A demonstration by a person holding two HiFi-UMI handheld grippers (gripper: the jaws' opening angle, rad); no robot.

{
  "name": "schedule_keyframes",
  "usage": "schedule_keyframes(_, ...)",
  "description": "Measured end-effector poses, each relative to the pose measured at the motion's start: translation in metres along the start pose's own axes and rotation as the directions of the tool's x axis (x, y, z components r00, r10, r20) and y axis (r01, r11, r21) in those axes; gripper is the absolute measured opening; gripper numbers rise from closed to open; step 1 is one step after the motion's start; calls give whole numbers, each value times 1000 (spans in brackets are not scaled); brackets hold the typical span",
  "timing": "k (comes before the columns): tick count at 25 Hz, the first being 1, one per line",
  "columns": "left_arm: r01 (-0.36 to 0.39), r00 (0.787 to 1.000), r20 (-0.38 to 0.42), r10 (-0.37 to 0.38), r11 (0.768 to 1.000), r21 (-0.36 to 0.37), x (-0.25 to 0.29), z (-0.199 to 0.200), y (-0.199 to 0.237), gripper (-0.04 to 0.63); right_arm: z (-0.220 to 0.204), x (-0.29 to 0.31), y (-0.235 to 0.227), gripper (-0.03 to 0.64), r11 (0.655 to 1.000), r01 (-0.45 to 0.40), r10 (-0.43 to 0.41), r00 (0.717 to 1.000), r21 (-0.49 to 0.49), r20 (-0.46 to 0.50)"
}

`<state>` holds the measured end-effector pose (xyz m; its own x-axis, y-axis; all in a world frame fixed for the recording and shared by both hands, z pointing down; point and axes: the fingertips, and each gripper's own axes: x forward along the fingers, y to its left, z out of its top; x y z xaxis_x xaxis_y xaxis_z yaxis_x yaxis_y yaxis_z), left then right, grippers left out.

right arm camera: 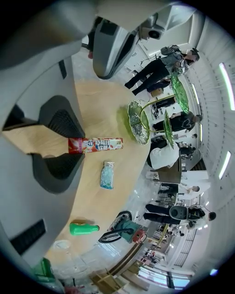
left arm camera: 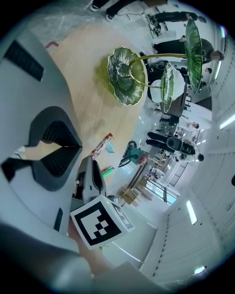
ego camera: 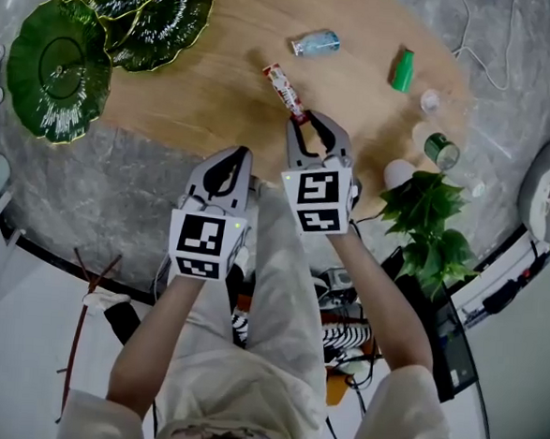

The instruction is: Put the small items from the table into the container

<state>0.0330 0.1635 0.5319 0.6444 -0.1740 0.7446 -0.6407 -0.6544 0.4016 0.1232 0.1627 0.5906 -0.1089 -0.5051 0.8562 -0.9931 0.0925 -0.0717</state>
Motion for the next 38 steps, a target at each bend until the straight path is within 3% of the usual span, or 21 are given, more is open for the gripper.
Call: schedule_keyframes(38, -20, 996, 87, 17, 999, 32, -83, 28, -11, 8, 43, -92, 40, 109, 999, 4, -8, 996, 46, 86)
